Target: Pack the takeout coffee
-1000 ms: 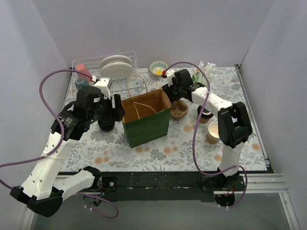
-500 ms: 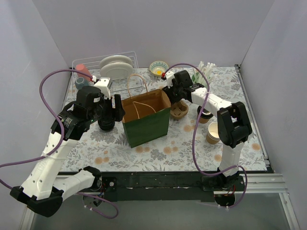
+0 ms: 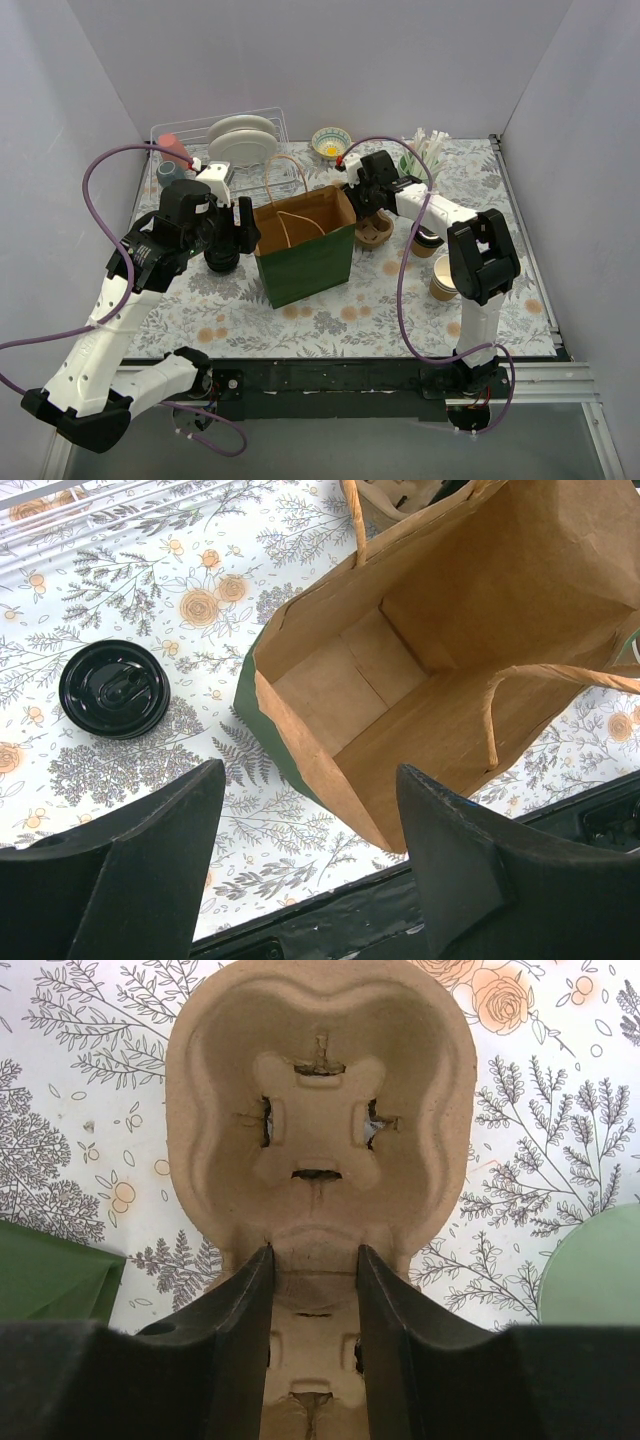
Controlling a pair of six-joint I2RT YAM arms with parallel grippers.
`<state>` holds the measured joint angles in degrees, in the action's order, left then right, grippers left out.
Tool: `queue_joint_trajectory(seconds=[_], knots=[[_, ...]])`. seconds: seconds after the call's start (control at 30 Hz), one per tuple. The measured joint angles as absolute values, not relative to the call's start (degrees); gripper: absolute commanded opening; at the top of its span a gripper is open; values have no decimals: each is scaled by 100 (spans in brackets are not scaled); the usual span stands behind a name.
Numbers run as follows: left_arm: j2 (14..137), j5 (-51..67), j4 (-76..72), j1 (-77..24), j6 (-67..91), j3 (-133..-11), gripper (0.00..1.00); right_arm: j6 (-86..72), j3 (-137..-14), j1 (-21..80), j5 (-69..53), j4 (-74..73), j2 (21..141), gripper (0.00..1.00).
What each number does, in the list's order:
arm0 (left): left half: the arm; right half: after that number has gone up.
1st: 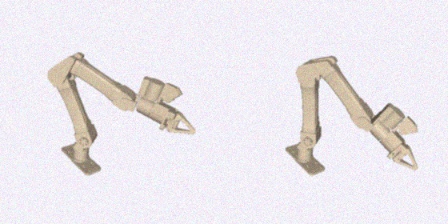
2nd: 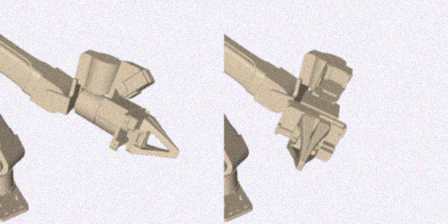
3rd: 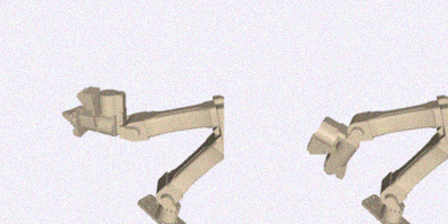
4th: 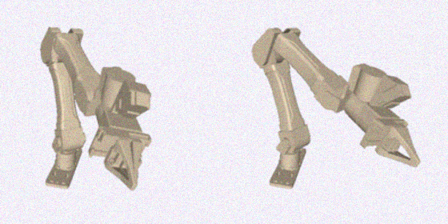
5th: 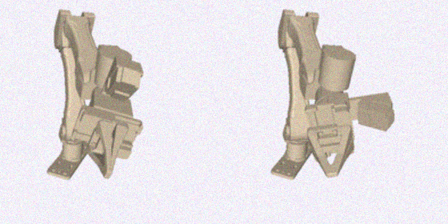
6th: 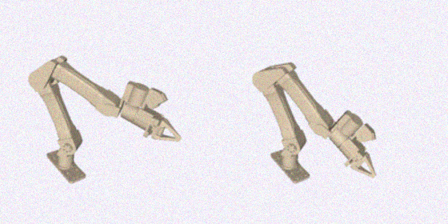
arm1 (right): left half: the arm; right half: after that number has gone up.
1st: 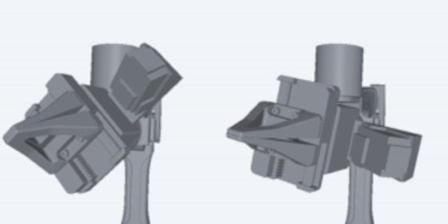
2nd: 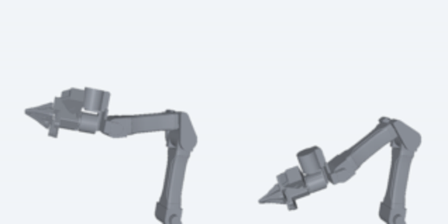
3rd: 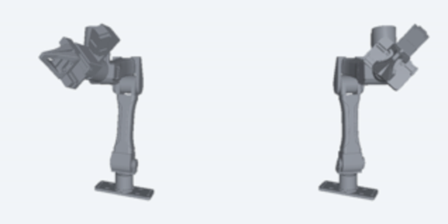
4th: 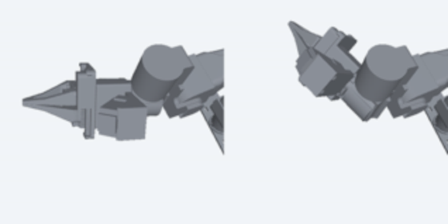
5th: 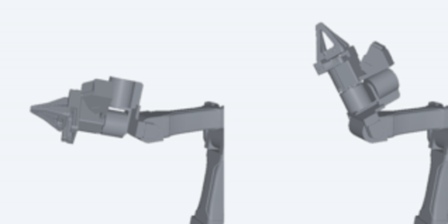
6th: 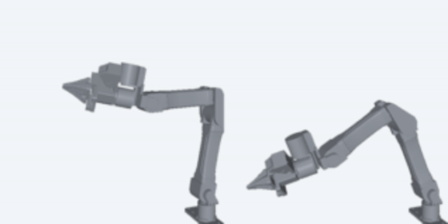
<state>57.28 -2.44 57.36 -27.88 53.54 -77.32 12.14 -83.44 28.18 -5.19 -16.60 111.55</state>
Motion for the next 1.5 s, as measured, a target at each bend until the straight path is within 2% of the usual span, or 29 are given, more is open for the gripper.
queue_joint_trajectory(seconds=[0.73,0.87,1.0,1.23,1.5], knots=[[5498,-499,5802,-2788,5599,-7813,71,904,-8390,2786,-320,-1837,11126,43],[5424,-508,5804,-2788,5605,-7813,71,878,-8390,2749,-331,-1898,11100,49],[5400,-508,5804,-2788,5623,-7813,71,862,-8390,2727,-368,-1940,11072,40],[5400,-515,5804,-2788,5625,-7813,71,790,-8390,2672,-467,-1953,11056,36],[5400,-517,5804,-2788,5688,-7811,71,764,-8433,2659,-515,-2001,11015,36]])
